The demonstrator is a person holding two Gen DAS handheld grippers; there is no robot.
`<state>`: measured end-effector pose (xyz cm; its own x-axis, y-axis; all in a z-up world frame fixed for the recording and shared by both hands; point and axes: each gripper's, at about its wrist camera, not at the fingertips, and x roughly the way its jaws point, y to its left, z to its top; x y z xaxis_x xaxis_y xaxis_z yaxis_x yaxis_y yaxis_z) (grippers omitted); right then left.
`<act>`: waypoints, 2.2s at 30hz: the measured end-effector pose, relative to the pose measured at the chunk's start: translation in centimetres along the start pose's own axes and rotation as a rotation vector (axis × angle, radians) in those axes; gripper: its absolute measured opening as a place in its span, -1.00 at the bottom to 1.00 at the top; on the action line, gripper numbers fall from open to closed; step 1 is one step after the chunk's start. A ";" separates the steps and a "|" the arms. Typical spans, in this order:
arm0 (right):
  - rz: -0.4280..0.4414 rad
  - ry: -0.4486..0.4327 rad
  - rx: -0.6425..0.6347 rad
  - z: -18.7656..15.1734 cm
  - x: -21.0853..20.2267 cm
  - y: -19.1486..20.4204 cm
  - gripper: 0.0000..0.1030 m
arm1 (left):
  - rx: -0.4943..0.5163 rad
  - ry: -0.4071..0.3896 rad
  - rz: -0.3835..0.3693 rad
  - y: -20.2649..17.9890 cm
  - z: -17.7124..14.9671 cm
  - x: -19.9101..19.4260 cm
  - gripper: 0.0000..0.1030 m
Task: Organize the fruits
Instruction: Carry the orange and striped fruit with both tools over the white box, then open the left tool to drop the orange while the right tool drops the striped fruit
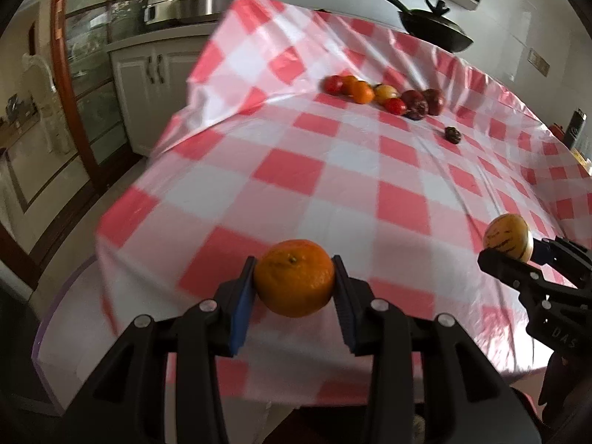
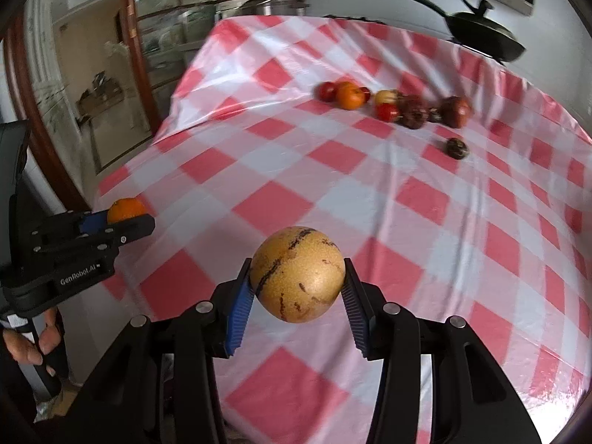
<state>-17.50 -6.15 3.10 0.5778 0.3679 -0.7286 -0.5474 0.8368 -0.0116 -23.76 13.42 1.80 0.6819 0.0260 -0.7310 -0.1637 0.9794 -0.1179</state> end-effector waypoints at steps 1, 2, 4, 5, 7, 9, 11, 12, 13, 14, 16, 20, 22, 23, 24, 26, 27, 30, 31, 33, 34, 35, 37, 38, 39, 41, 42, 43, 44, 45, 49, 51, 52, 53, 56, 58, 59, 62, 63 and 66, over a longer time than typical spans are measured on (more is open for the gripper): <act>0.010 0.001 -0.020 -0.1 0.0 0.8 -0.11 | -0.010 -0.001 0.005 0.7 -0.3 -0.4 -0.23; 0.017 0.003 -0.035 -0.1 0.0 1.4 -0.11 | -0.021 -0.004 0.010 1.4 -0.5 -0.6 -0.23; 0.040 0.006 -0.067 -0.2 0.1 2.9 -0.11 | -0.044 -0.008 0.016 2.5 -1.0 -1.3 -0.23; 0.054 0.007 -0.081 -0.2 0.0 3.5 -0.11 | -0.051 -0.011 0.019 3.0 -1.2 -1.6 -0.23; 0.086 0.005 -0.124 -0.3 -0.1 5.1 -0.11 | -0.064 -0.019 0.032 4.1 -1.9 -2.4 -0.23; 0.110 -0.002 -0.182 -0.6 -0.4 6.9 -0.11 | -0.079 -0.023 0.043 5.1 -2.6 -3.1 -0.23; 0.153 -0.008 -0.253 -0.9 -0.5 9.3 -0.11 | -0.112 -0.017 0.059 6.6 -3.6 -3.7 -0.23; 0.169 -0.009 -0.278 -1.0 -0.6 10.1 -0.11 | -0.131 -0.013 0.069 7.3 -4.1 -4.0 -0.23; 0.193 -0.009 -0.314 -1.3 -0.6 11.3 -0.11 | -0.142 -0.011 0.078 7.9 -4.5 -4.3 -0.23; 0.209 -0.009 -0.344 -1.5 -0.5 12.4 -0.11 | -0.157 -0.011 0.092 8.6 -5.0 -4.7 -0.23; 0.243 -0.002 -0.419 -2.2 -0.4 14.7 -0.11 | -0.191 -0.019 0.123 10.3 -6.3 -5.6 -0.23; 0.313 0.015 -0.561 -3.7 0.1 19.0 -0.11 | -0.284 -0.026 0.184 13.7 -8.9 -6.8 -0.23; 0.363 0.035 -0.616 -4.4 0.7 21.0 -0.11 | -0.336 -0.016 0.229 15.5 -10.4 -7.0 -0.23; 0.385 0.052 -0.637 -4.9 1.2 22.0 -0.11 | -0.354 -0.009 0.247 16.2 -11.1 -7.0 -0.23; 0.402 0.068 -0.656 -5.3 1.7 22.9 -0.11 | -0.370 0.001 0.264 16.9 -11.7 -6.9 -0.23; 0.437 0.117 -0.706 -6.3 3.4 24.8 -0.11 | -0.405 0.035 0.304 18.3 -13.1 -6.2 -0.22; 0.444 0.134 -0.722 -6.7 4.0 25.5 -0.11 | -0.423 0.049 0.318 19.0 -13.7 -5.9 -0.23; 0.472 0.192 -0.767 -8.1 6.3 27.2 -0.11 | -0.491 0.093 0.360 21.2 -15.5 -4.8 -0.23; 0.477 0.207 -0.779 -8.5 6.9 27.7 -0.11 | -0.502 0.105 0.372 21.6 -15.9 -4.4 -0.23; 0.479 0.227 -0.798 -9.1 8.0 28.5 -0.10 | -0.527 0.130 0.384 22.2 -16.5 -3.6 -0.22; 0.481 0.245 -0.806 -9.4 8.7 28.9 -0.11 | -0.539 0.147 0.391 22.6 -17.0 -3.1 -0.23; 0.481 0.258 -0.813 -9.6 9.2 29.2 -0.11 | -0.541 0.163 0.398 22.8 -17.4 -2.7 -0.22; 0.474 0.281 -0.832 -10.0 10.4 29.8 -0.11 | -0.543 0.206 0.407 22.9 -18.1 -1.7 -0.22; 0.471 0.291 -0.840 -10.2 10.8 30.1 -0.11 | -0.528 0.225 0.416 22.8 -18.5 -1.3 -0.22; 0.467 0.303 -0.848 -10.3 11.3 30.3 -0.10 | -0.503 0.229 0.434 22.6 -18.5 -1.2 -0.22; 0.449 0.329 -0.862 -10.9 12.3 30.8 -0.10 | -0.429 0.245 0.467 21.9 -18.3 -0.5 -0.22; 0.436 0.344 -0.871 -11.2 12.8 31.1 -0.10 | -0.423 0.244 0.469 21.8 -18.3 -0.4 -0.22; 0.423 0.354 -0.878 -11.5 13.2 31.2 -0.10 | -0.418 0.245 0.471 21.6 -18.2 -0.3 -0.22; 0.411 0.360 -0.884 -11.8 13.5 31.3 -0.10 | -0.409 0.247 0.474 21.6 -18.1 -0.1 -0.22; 0.399 0.368 -0.888 -12.0 13.8 31.3 -0.10 | -0.398 0.249 0.474 21.5 -18.0 0.2 -0.22; 0.361 0.411 -0.825 -11.8 15.5 30.8 -0.10 | -0.344 0.252 0.498 20.8 -17.8 1.0 -0.22; 0.342 0.425 -0.798 -11.6 15.9 30.2 -0.10 | -0.321 0.252 0.514 20.6 -17.8 1.2 -0.19; 0.334 0.437 -0.781 -11.5 16.3 30.0 -0.10 | -0.310 0.251 0.521 20.5 -17.8 1.1 -0.20; 0.329 0.447 -0.766 -11.4 16.6 29.9 -0.10 | -0.289 0.254 0.525 20.3 -17.8 1.2 -0.20; 0.306 0.445 -0.757 -11.3 16.7 29.3 -0.08 | -0.260 0.261 0.538 20.0 -17.7 1.2 -0.19; 0.319 0.422 -0.752 -11.4 16.0 29.2 0.46 | -0.268 0.274 0.539 20.3 -17.7 1.3 0.04; 0.328 0.412 -0.753 -11.3 15.8 29.4 0.64 | -0.276 0.266 0.545 20.3 -17.6 1.1 0.39; 0.336 0.375 -0.778 -11.4 14.7 29.3 0.68 | -0.285 0.236 0.565 20.5 -17.2 0.6 0.86; 0.335 0.368 -0.784 -11.4 14.7 29.2 0.68 | -0.280 0.241 0.574 20.5 -17.2 0.6 0.86; 0.339 0.341 -0.776 -11.0 13.9 28.7 0.68 | -0.295 0.254 0.563 20.6 -17.1 0.8 0.87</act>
<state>-31.84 18.55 -14.91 0.1687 0.3011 -0.9385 -0.9800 0.1528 -0.1272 -38.73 30.17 -12.71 0.2532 0.4325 -0.8654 -0.6563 0.7340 0.1748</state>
